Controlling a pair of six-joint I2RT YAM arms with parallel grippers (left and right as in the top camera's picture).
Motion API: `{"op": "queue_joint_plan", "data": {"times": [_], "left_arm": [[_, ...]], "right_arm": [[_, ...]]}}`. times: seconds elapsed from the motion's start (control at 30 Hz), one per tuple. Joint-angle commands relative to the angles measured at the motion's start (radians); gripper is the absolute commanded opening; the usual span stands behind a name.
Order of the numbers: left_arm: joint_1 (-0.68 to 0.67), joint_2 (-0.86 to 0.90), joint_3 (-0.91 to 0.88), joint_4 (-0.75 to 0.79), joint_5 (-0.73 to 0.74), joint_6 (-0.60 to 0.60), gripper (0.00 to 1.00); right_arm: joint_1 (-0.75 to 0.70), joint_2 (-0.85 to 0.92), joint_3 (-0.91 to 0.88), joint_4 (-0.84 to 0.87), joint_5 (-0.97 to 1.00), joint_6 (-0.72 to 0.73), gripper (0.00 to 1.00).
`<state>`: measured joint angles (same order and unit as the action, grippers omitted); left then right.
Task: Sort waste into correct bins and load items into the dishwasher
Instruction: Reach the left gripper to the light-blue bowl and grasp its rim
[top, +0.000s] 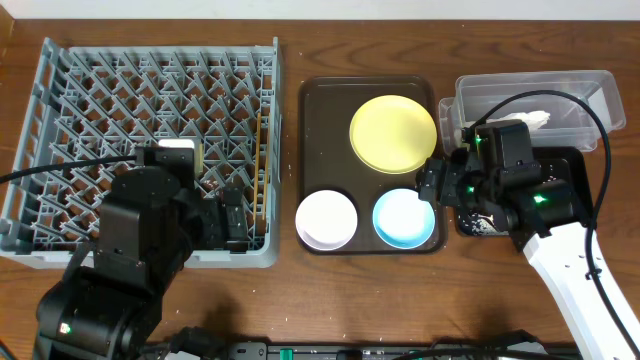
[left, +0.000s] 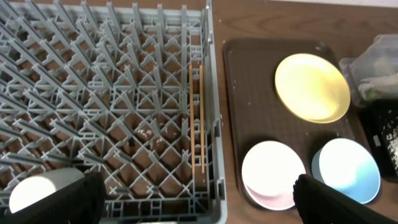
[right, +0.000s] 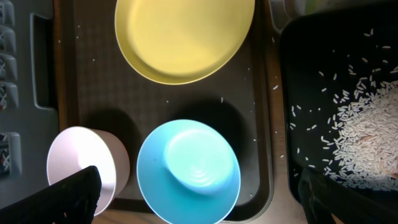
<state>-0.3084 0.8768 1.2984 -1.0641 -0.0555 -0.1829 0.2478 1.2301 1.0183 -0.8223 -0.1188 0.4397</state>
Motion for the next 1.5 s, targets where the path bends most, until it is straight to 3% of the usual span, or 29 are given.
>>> {"op": "queue_joint_plan", "data": {"times": [0.0,0.5,0.7,0.93,1.1,1.27,1.47], "left_arm": [[0.004,0.006,0.014,-0.013,-0.011,0.005,0.98],[0.004,0.01,0.014,-0.001,0.007,0.0,0.99],[0.004,0.015,0.014,0.085,0.245,-0.074,0.99],[0.002,0.043,0.014,0.162,0.322,-0.114,0.99],[-0.054,0.174,0.014,0.124,0.328,-0.117,0.98],[-0.164,0.377,0.014,0.15,0.328,-0.063,0.89],[-0.327,0.608,0.014,0.296,0.203,-0.037,0.84]], "right_arm": [[0.016,0.001,-0.002,-0.001,0.01,-0.01,0.99],[0.016,0.001,-0.002,-0.001,0.01,-0.01,0.99],[0.016,0.001,-0.002,0.011,0.006,0.005,0.99],[-0.009,-0.011,-0.001,0.058,0.016,-0.008,0.99],[-0.171,-0.078,-0.001,0.001,0.107,0.054,0.99],[-0.372,-0.128,-0.001,-0.065,0.05,0.054,0.99],[-0.42,-0.124,-0.001,-0.159,0.069,0.053,0.99]]}}
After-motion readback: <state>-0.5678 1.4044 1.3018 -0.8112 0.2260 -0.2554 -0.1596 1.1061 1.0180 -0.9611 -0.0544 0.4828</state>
